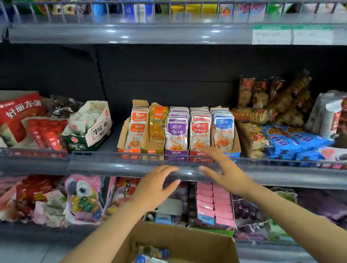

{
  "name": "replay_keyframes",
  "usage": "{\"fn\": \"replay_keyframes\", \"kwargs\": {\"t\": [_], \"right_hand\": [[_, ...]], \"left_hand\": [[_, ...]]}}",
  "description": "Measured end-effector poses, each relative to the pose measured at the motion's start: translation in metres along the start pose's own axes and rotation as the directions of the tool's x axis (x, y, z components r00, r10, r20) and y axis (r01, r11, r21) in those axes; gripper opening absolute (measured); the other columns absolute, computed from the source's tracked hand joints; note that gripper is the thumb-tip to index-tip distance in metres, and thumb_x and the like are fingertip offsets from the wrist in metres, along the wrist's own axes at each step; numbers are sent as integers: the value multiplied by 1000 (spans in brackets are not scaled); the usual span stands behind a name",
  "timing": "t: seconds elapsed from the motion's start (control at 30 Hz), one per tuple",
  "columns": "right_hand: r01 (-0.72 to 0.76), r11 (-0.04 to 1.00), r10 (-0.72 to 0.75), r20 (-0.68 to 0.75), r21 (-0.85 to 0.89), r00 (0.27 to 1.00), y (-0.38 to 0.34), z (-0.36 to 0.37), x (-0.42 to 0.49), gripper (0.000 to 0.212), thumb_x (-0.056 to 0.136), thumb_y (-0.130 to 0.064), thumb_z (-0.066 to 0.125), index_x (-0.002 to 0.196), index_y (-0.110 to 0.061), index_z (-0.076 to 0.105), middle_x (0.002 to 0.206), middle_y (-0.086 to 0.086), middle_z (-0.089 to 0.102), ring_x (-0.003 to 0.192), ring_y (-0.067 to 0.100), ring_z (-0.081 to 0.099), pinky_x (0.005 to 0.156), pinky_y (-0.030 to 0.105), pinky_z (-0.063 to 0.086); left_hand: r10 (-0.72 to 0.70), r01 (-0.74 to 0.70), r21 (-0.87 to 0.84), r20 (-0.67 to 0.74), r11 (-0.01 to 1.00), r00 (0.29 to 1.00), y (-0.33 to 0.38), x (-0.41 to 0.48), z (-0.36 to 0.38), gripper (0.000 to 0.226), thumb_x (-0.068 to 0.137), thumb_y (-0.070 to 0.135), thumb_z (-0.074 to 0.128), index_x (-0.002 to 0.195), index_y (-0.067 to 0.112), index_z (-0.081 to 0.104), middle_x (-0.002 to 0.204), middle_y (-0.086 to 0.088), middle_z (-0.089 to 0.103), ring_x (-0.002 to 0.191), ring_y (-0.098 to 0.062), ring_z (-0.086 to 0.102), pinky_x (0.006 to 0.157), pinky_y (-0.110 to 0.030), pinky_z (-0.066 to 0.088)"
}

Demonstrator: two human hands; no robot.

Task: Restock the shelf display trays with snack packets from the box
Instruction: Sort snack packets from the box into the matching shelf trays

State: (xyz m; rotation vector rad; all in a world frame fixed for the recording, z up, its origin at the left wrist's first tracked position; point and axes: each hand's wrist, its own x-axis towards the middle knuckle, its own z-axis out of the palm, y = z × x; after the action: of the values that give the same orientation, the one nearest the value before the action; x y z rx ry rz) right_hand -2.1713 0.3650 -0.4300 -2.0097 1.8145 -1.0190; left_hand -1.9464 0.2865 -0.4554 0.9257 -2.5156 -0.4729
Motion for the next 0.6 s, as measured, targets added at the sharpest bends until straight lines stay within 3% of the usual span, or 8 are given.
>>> {"fn": "replay_keyframes", "kwargs": {"t": [0.13, 0.2, 0.27, 0.33, 0.43, 0.53, 0.6], "right_hand": [[-85, 996, 85, 173, -7, 981, 11, 56, -55, 56, 91, -36, 57, 142, -29, 35, 149, -10, 33, 139, 4, 26, 116, 25, 20], [-144, 989, 137, 238, 15, 962, 18, 85, -81, 54, 92, -33, 57, 141, -24, 37, 147, -5, 38, 136, 8, 32, 115, 27, 24], [-203, 979, 195, 322, -10, 927, 27, 113, -105, 53, 92, -35, 56, 140, -20, 40, 145, -3, 41, 134, 10, 37, 113, 20, 24], [-274, 960, 273, 425, -60, 863, 37, 142, -125, 54, 92, -39, 54, 140, -20, 40, 147, -2, 39, 135, 9, 35, 109, 13, 19], [-420, 905, 379, 572, -67, 727, 52, 180, -145, 54, 92, -41, 54, 140, -22, 38, 147, -1, 36, 137, 14, 33, 112, 19, 23], [-578, 813, 490, 620, -71, 613, 69, 211, -157, 59, 92, -38, 57, 142, -17, 35, 149, 3, 34, 135, 17, 36, 107, 19, 28], [-666, 740, 562, 628, -92, 538, 81, 228, -162, 62, 91, -37, 58, 143, -14, 33, 151, 3, 31, 136, 19, 35, 107, 21, 27]], "left_hand": [[-127, 125, 30, 132, 992, 983, -29, -57, 32, 49, 94, 54, 39, 138, 34, 39, 142, 15, 41, 130, -6, 39, 104, -27, 37], [-197, 180, 97, 213, 979, 957, -44, -84, 50, 57, 87, 69, 29, 136, 40, 38, 140, 16, 43, 126, -7, 44, 102, -34, 41], [-254, 222, 139, 300, 965, 920, -58, -107, 70, 63, 84, 74, 24, 135, 40, 38, 139, 15, 46, 118, -7, 50, 99, -34, 43], [-322, 326, 62, 411, 943, 853, -69, -126, 92, 57, 90, 61, 37, 139, 31, 38, 142, 8, 44, 118, -8, 50, 100, -27, 41], [-381, 422, 39, 514, 906, 769, -82, -146, 123, 57, 93, 51, 45, 141, 21, 37, 143, -2, 44, 124, -16, 47, 100, -26, 39], [-448, 501, 82, 588, 861, 673, -93, -160, 148, 62, 93, 53, 44, 145, 20, 32, 149, -5, 36, 132, -21, 40, 104, -26, 34], [-464, 524, 101, 627, 846, 626, -101, -165, 163, 74, 87, 64, 44, 146, 22, 30, 152, -3, 32, 136, -21, 36, 109, -30, 32]]}}
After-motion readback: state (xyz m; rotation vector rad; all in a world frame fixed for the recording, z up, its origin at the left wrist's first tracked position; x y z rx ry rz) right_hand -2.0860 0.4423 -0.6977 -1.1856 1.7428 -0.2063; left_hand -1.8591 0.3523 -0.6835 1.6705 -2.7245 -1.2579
